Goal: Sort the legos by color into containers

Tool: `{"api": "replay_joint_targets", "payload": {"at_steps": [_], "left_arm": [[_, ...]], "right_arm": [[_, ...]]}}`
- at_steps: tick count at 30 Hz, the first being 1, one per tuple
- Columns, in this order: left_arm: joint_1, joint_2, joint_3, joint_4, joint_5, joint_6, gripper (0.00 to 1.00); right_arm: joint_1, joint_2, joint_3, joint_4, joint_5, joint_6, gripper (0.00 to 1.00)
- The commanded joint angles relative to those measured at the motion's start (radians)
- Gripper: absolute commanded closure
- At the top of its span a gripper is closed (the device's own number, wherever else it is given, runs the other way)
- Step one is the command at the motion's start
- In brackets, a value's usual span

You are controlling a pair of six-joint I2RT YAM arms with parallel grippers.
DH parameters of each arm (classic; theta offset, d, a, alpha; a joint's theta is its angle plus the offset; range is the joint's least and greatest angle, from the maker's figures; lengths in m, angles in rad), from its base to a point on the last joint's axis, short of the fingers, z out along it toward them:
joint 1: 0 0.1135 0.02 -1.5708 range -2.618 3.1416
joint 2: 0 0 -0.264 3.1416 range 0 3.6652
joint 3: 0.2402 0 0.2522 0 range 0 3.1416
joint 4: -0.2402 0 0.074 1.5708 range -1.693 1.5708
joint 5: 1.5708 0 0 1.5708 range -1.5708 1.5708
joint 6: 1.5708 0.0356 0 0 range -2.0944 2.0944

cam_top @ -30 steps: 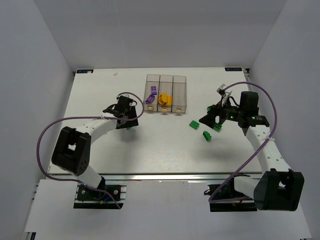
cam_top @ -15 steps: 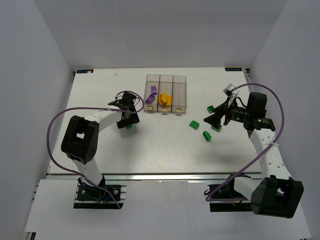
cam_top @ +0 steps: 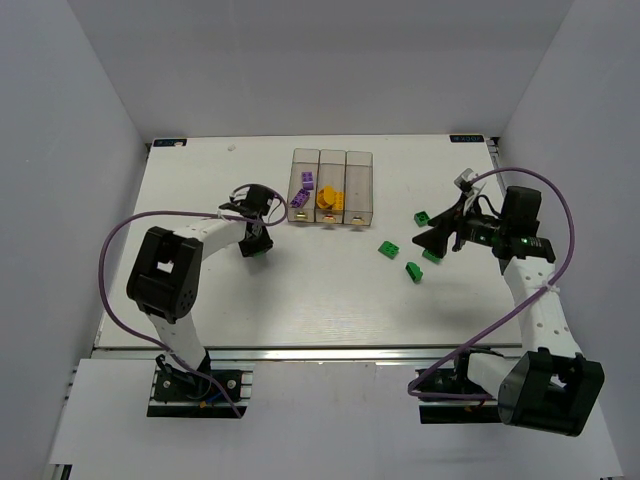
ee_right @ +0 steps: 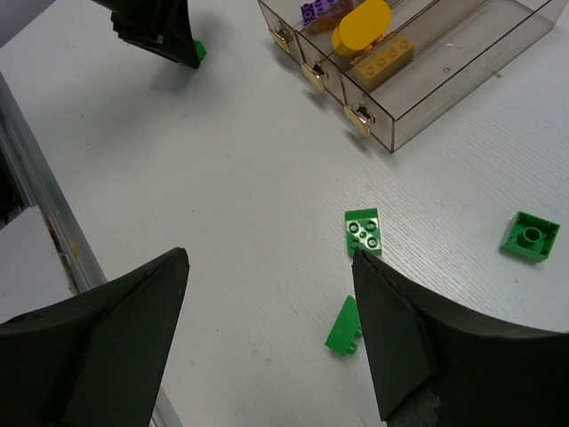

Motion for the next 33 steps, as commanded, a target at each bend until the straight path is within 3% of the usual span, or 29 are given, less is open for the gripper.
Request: {"api": "replay_joint_targets", "payload": {"at_steps": [1, 3, 5, 7, 11, 14, 17, 22, 26, 31, 33], "left_arm": [[0.004, -0.017, 0.041, -0.003, -0.006, -0.002, 0.74], [0.004, -0.033, 0.041, -0.006, 0.007, 0.019, 0.92], [-0.012, -0.079, 0.023, 0.005, 0.027, 0.047, 1.00], [-0.023, -0.175, -0.017, 0.076, 0.088, 0.109, 1.00], [-0.045, -0.400, -0.207, 0.356, 0.469, 0.205, 1.00], [-0.072, -0.450, -0.236, 0.483, 0.627, 0.211, 1.00], [-0.109, -0.383, -0.106, 0.471, 0.669, 0.222, 1.00], [-0.161, -0.104, 0.185, 0.369, 0.642, 0.252, 1.00], [-0.184, 0.123, 0.542, 0.251, 0.599, 0.260, 1.00], [-0.195, 0.368, 0.839, 0.116, 0.510, 0.258, 1.00], [-0.195, 0.418, 0.942, 0.080, 0.495, 0.254, 0.95]], "right_arm": [[-0.016, 0.007, -0.001, -0.014, -0.042, -0.013, 0.21], [-0.020, 0.010, -0.001, -0.014, -0.039, -0.012, 0.23], [-0.028, 0.013, -0.004, -0.011, -0.030, -0.010, 0.29], [-0.033, 0.015, -0.007, -0.002, -0.004, 0.005, 0.44], [-0.036, 0.010, -0.014, 0.032, 0.059, 0.036, 0.70], [-0.037, 0.001, -0.021, 0.063, 0.125, 0.063, 0.99], [-0.037, -0.001, -0.032, 0.092, 0.188, 0.089, 1.00], [-0.051, 0.003, -0.038, 0.106, 0.229, 0.099, 1.00], [-0.062, 0.001, -0.041, 0.109, 0.212, 0.096, 0.99], [-0.074, 0.006, -0.037, 0.095, 0.182, 0.088, 0.91], [-0.076, 0.009, -0.037, 0.090, 0.179, 0.086, 0.87]]}}
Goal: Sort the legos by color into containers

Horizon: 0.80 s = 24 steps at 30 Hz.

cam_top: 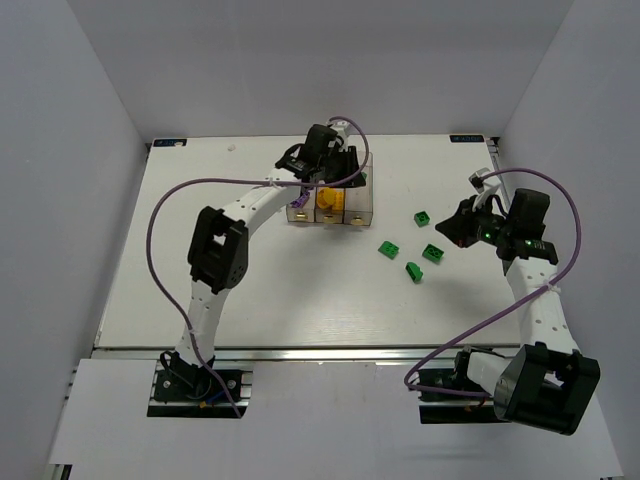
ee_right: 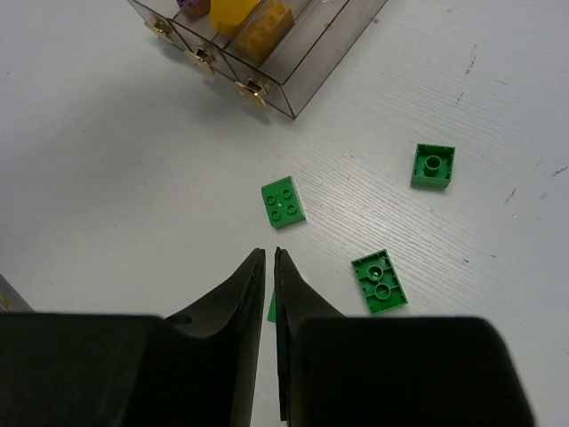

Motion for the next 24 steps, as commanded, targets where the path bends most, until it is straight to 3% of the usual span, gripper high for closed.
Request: {"api": "replay_joint_targets", "payload": {"at_steps": [1, 3, 4, 6, 8, 11, 20, 23, 24], "left_arm": [[-0.001, 0.053, 0.138, -0.110, -0.058, 0.008, 0.91], [-0.010, 0.075, 0.167, -0.107, -0.061, -0.001, 0.85], [-0.010, 0.081, 0.167, -0.102, -0.061, -0.007, 0.76], [-0.010, 0.098, 0.167, -0.096, -0.061, -0.018, 0.68], [-0.010, 0.107, 0.168, -0.095, -0.061, -0.021, 0.53], [-0.010, 0.109, 0.168, -0.090, -0.053, -0.024, 0.45], [-0.010, 0.054, 0.167, -0.090, -0.015, -0.011, 0.36], [-0.010, -0.021, 0.105, -0.127, -0.006, 0.029, 0.41], [-0.010, -0.063, 0.055, -0.122, 0.010, 0.046, 0.48]], "right_arm": [[-0.007, -0.005, -0.004, 0.022, -0.024, -0.003, 0.85], [-0.008, 0.000, -0.004, 0.021, -0.030, -0.008, 0.79], [-0.010, 0.000, -0.006, 0.019, -0.031, -0.009, 0.76], [-0.010, 0.006, -0.003, 0.013, -0.037, -0.017, 0.65], [-0.011, 0.012, 0.000, 0.007, -0.040, -0.026, 0.54], [-0.010, 0.019, 0.000, -0.001, -0.043, -0.035, 0.47], [-0.011, 0.058, -0.001, -0.013, -0.050, -0.057, 0.41], [-0.002, 0.072, -0.011, -0.002, -0.014, -0.063, 0.43], [0.000, 0.075, -0.018, 0.004, 0.005, -0.072, 0.45]]}}
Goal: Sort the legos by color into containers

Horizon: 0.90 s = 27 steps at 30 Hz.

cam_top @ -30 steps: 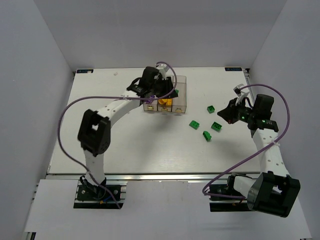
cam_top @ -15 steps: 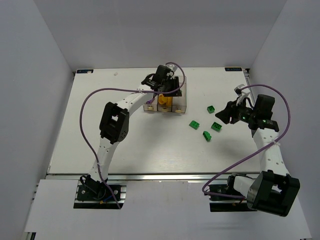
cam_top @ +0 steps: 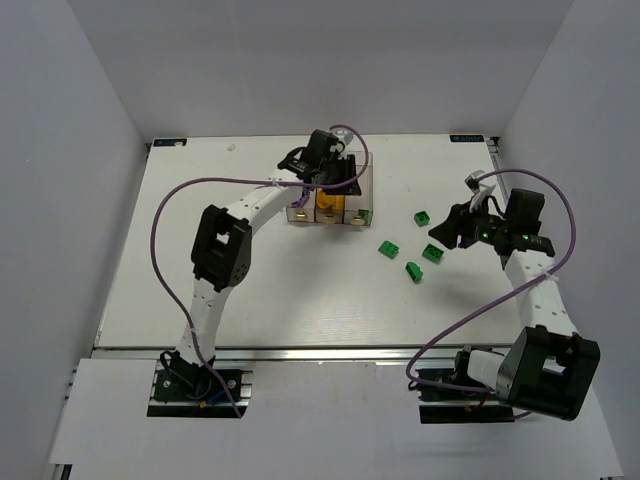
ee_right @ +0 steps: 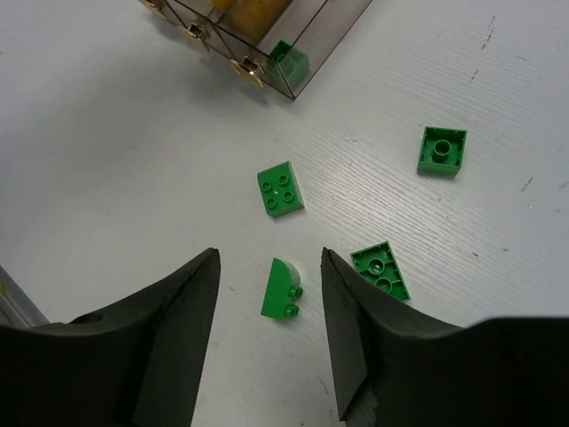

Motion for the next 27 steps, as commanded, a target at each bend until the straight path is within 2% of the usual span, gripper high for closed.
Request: {"api": "replay_joint_targets", "payload": {"at_steps": [1, 2, 3, 4, 5, 6, 7, 8, 9, 10, 11, 12, 17, 24, 27], "left_arm": [[-0.004, -0.279, -0.122, -0.001, 0.052, 0.068, 0.52], [-0.004, -0.349, -0.302, 0.027, 0.058, 0.097, 0.58], [0.005, -0.497, -0.406, 0.097, 0.078, 0.113, 0.70], [0.005, -0.574, -0.501, 0.134, 0.098, 0.127, 0.75], [0.018, -0.649, -0.685, 0.204, 0.115, 0.145, 0.78], [0.019, -0.721, -0.762, 0.217, 0.121, 0.166, 0.79], [0.019, -0.859, -0.822, 0.225, 0.115, 0.194, 0.75], [0.019, -0.918, -0.871, 0.221, 0.098, 0.253, 0.67], [0.019, -0.972, -0.953, 0.214, 0.101, 0.283, 0.58], [0.019, -1.024, -0.988, 0.208, 0.098, 0.301, 0.37], [0.019, -1.109, -1.018, 0.193, 0.080, 0.341, 0.30], [0.019, -1.151, -1.079, 0.187, 0.071, 0.363, 0.25], [0.019, -1.386, -1.281, 0.237, -0.073, 0.417, 0.11], [0.022, -1.486, -1.281, 0.190, -0.270, 0.438, 0.09], [0.022, -1.498, -1.290, 0.196, -0.296, 0.437, 0.09]], "right_arm": [[0.008, 0.021, -0.026, 0.022, 0.033, -0.034, 0.47], [0.031, 0.024, -0.035, 0.034, 0.050, -0.040, 0.49], [0.044, 0.038, -0.033, 0.041, 0.110, -0.046, 0.50], [0.054, 0.041, -0.032, 0.050, 0.151, -0.048, 0.50], [0.091, 0.050, -0.027, 0.074, 0.240, -0.051, 0.50], [0.106, 0.057, -0.023, 0.090, 0.283, -0.050, 0.48], [0.134, 0.078, -0.016, 0.099, 0.331, -0.053, 0.46], [0.161, 0.095, -0.006, 0.105, 0.374, -0.051, 0.39], [0.183, 0.112, 0.019, 0.116, 0.456, -0.051, 0.32], [0.191, 0.151, 0.031, 0.122, 0.489, -0.047, 0.25], [0.194, 0.171, 0.042, 0.131, 0.526, -0.045, 0.15], [0.194, 0.194, 0.063, 0.149, 0.543, -0.040, 0.11], [0.194, 0.401, 0.194, 0.133, 0.615, -0.011, 0.11], [0.194, 0.618, 0.378, 0.062, 0.574, -0.034, 0.12], [0.226, 0.681, 0.439, 0.027, 0.543, -0.036, 0.15]]}}
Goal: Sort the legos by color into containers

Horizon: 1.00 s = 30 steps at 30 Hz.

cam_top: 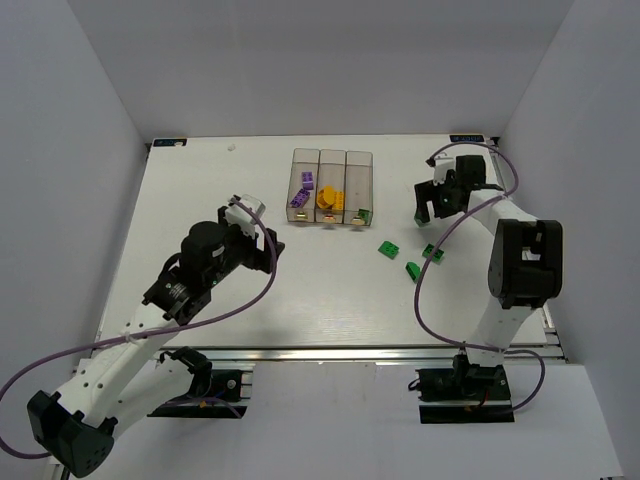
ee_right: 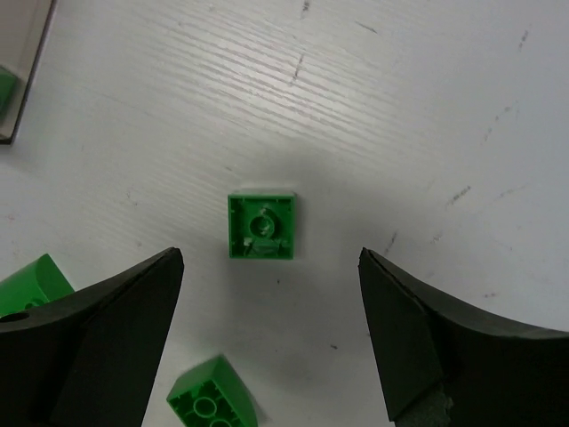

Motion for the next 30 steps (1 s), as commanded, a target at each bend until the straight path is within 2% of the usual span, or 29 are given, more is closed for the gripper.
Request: {"api": "replay_joint_targets", "payload": {"at_steps": [1, 10, 14, 18, 20, 21, 24, 27, 30], "left_arm": [[0.008, -0.028, -0.003, 0.016, -0.081, 0.020, 0.09], [0.008, -0.014, -0.005, 0.013, -0.080, 0.023, 0.09], [0.008, -0.010, -0.006, 0.013, -0.080, 0.023, 0.09], [0.008, 0.001, -0.006, 0.013, -0.078, 0.024, 0.09], [0.008, 0.003, -0.008, 0.013, -0.077, 0.024, 0.09], [0.008, 0.003, -0.008, 0.015, -0.077, 0.024, 0.09], [0.008, 0.000, -0.009, 0.016, -0.077, 0.024, 0.09], [0.008, 0.001, -0.011, 0.016, -0.075, 0.026, 0.09], [0.008, 0.000, -0.014, 0.021, -0.072, 0.027, 0.08]], "right_arm": [[0.025, 0.043, 0.076, -0.047, -0.036, -0.014, 0.15], [0.042, 0.145, 0.121, -0.038, 0.035, -0.029, 0.18], [0.045, 0.160, 0.127, -0.024, 0.050, -0.035, 0.24], [0.047, 0.169, 0.124, -0.020, 0.045, -0.047, 0.35], [0.047, 0.166, 0.115, -0.013, 0.026, -0.069, 0.52], [0.047, 0.165, 0.114, -0.013, 0.025, -0.075, 0.65], [0.045, 0.154, 0.105, -0.023, -0.013, -0.107, 0.80], [0.053, 0.119, 0.099, -0.041, -0.048, -0.130, 0.90], [0.083, 0.030, 0.082, -0.061, -0.134, -0.170, 0.94]]}}
